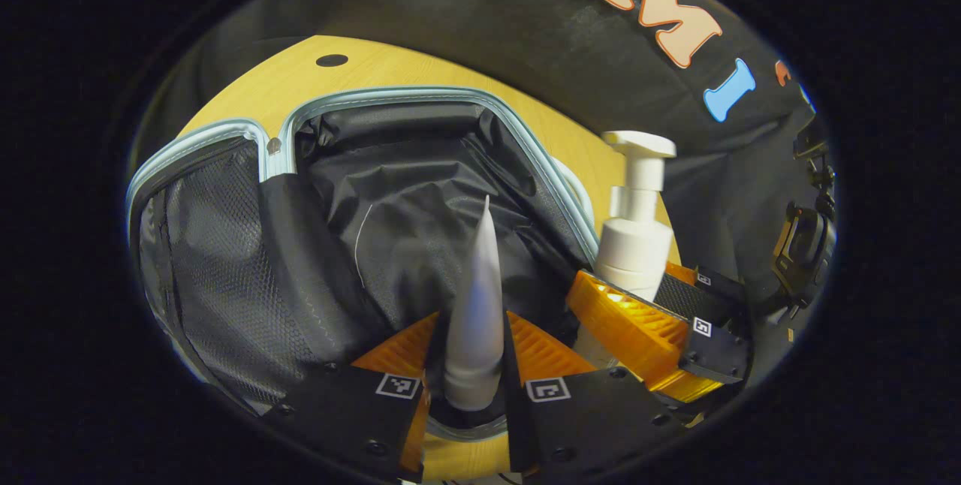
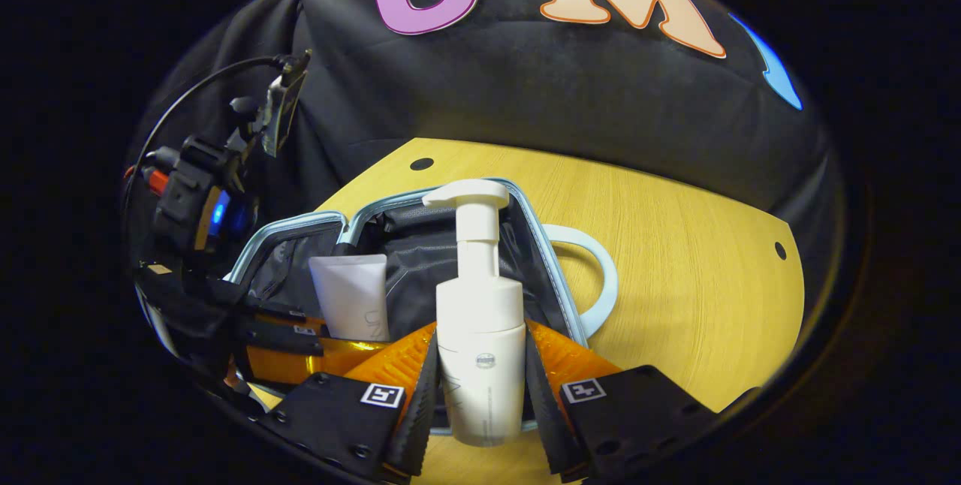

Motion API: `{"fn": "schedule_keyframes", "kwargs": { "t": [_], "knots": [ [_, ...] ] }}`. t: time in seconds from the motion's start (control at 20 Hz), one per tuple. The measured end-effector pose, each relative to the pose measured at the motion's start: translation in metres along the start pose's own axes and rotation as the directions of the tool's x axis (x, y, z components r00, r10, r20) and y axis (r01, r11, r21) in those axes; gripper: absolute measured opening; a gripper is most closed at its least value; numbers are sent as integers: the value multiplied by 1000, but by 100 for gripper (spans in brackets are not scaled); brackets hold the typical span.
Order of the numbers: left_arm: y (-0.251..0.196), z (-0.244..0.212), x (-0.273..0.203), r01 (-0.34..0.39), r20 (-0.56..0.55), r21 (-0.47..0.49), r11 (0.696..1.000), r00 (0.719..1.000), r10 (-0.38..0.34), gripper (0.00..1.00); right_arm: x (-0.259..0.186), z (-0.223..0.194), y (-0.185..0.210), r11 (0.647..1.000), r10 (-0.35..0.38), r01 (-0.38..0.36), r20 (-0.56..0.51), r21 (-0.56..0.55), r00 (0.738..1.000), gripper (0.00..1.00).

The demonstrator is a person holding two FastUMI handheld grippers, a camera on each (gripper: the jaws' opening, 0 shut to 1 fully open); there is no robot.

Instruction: First open the suitcase, pack the skin care products into it, and then close the suitcase.

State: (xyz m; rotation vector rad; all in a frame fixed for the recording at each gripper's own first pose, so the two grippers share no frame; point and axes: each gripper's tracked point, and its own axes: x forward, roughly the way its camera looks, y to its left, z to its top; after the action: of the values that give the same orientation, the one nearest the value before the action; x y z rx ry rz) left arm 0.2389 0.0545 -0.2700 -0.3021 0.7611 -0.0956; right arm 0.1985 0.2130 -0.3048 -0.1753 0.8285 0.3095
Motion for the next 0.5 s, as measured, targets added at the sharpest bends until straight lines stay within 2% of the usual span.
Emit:
{"fn": "schedule_keyframes", "kwargs": {
  "t": [0.05, 0.1, 0.15, 0.25, 0.3, 0.45, 0.5],
  "knots": [
    [2, 1, 0, -12, 4, -2, 1000, 1000, 12, 46, 7, -3, 1, 1000, 1, -1, -14, 1, 1000, 59],
    [0, 2, -1, -13, 8, -12, 1000, 1000, 13, 44, 15, -7, 2, 1000, -1, 1, -28, 2, 1000, 59],
    [-4, 4, -4, -9, 20, -29, 1000, 1000, 10, 49, 22, -11, 2, 1000, -6, 6, -48, 2, 999, 59],
    [-1, 10, -6, -27, 44, -36, 999, 999, 28, 63, 34, -17, -5, 1000, -25, 25, -71, -8, 997, 62],
    [1, 10, -12, -35, 49, -46, 998, 998, 37, 68, 37, -22, -7, 1000, -30, 29, -85, -10, 996, 60],
    [4, 17, -34, -43, 88, -62, 997, 995, 49, 70, 45, -27, -9, 999, -34, 34, -106, -7, 994, 59],
    [3, 22, -44, -36, 114, -70, 997, 993, 43, 77, 49, -29, -10, 999, -37, 37, -112, -10, 993, 62]
  ]
}}
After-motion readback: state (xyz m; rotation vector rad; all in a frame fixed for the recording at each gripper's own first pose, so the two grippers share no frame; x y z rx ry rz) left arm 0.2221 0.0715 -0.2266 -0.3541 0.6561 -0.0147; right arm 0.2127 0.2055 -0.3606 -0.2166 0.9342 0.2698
